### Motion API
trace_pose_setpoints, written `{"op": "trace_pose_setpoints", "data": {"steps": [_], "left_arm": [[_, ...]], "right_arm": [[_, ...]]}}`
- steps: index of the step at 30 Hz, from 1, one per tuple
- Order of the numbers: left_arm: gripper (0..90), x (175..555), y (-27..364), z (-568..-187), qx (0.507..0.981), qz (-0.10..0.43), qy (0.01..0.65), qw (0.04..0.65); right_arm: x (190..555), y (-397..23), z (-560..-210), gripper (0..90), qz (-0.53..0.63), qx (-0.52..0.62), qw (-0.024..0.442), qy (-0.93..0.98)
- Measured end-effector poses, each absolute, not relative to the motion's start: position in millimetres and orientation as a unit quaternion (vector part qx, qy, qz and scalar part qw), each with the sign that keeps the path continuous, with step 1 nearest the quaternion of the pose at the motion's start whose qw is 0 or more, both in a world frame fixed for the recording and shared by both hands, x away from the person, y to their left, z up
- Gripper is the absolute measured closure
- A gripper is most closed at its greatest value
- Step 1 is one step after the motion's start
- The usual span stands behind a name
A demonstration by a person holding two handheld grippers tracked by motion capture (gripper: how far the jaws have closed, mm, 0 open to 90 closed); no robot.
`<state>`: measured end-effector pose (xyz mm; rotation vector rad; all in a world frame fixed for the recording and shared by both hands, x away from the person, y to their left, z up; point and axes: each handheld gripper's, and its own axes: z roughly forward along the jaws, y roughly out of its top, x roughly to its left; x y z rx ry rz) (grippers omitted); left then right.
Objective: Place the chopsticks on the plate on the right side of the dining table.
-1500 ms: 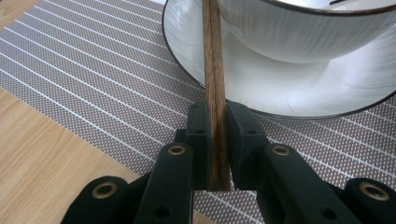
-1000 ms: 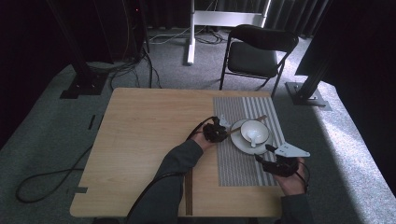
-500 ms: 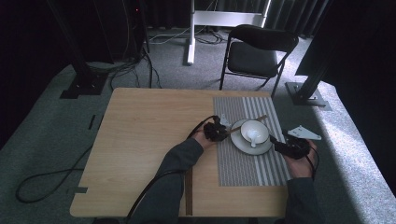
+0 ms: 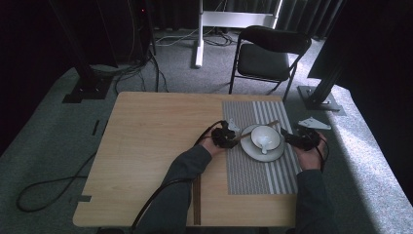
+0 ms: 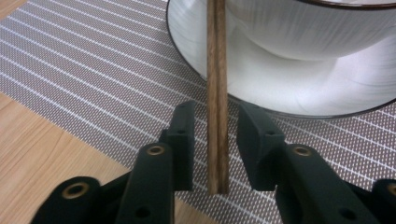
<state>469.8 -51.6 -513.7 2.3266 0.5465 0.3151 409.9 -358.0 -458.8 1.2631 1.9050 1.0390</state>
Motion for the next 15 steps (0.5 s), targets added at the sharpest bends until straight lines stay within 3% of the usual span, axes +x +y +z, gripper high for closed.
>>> {"op": "trace_pose_setpoints", "data": {"steps": [15], "left_arm": [[57.2,454,-34,-507,0.896,0.134,0.222,0.361]], "right_arm": [[455,-355,-467,36.3,0.391,0.498,0.294,0.716]]}}
